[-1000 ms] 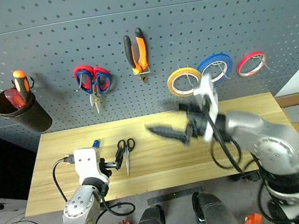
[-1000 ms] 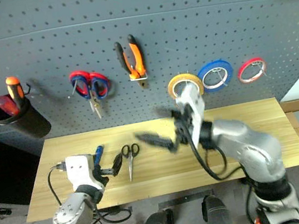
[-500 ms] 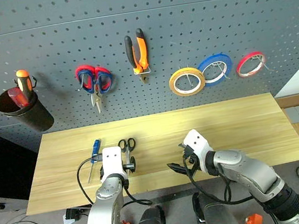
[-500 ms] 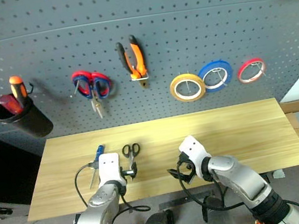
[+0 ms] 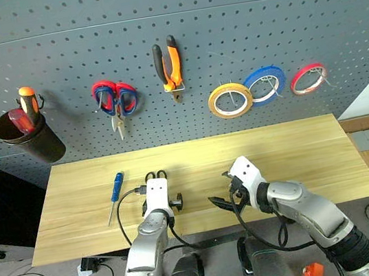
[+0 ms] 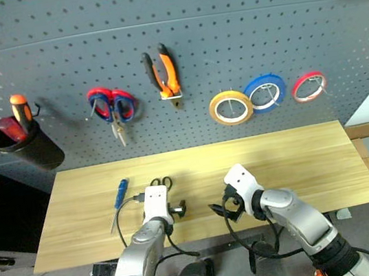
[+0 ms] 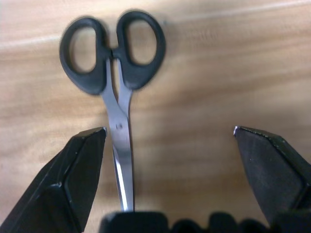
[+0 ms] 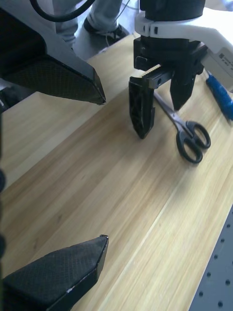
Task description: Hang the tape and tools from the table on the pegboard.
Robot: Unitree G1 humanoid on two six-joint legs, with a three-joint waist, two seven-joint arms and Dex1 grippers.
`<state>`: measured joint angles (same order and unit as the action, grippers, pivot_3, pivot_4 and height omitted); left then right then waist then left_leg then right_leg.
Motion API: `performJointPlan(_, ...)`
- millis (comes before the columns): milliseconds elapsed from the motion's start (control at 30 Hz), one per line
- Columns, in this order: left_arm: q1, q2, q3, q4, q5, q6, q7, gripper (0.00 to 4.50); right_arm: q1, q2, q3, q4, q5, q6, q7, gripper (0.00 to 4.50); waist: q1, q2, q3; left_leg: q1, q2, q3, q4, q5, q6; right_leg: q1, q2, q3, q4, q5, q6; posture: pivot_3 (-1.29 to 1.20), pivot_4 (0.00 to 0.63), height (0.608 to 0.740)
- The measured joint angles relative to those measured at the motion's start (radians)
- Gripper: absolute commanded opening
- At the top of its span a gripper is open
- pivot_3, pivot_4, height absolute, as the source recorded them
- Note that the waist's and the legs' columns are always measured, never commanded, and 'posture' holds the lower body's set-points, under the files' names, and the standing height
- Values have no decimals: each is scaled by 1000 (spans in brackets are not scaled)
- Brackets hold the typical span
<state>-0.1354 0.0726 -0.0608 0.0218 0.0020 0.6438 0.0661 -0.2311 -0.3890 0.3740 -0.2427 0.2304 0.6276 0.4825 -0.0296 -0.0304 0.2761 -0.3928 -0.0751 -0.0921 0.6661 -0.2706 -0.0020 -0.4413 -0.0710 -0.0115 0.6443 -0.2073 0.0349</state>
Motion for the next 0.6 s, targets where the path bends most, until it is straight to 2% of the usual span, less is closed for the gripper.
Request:
performJointPlan(233, -16, -7, 13, 24, 5, -5, 21, 4500, 0, 4, -14, 0, -13, 19, 4, 4463, -1, 0, 0, 1, 0, 0, 0, 0, 0, 1, 0, 0, 0, 0, 1, -81, 292, 740)
performJointPlan(333, -18, -7, 17, 26, 4, -3, 21, 3978, -12, 13, -22, 0, -13, 52, 4, 4500, -2, 0, 0, 1, 0, 0, 0, 0, 0, 1, 0, 0, 0, -2, 3, -83, 292, 740)
performJointPlan(600, -24, -4, 38, 31, 10, 10, 30, 1244, -35, 9, -36, -1, -24, 82, 5, 4500, -2, 0, 0, 1, 0, 0, 0, 0, 0, 0, 0, 0, 0, -2, 3, -75, 292, 740)
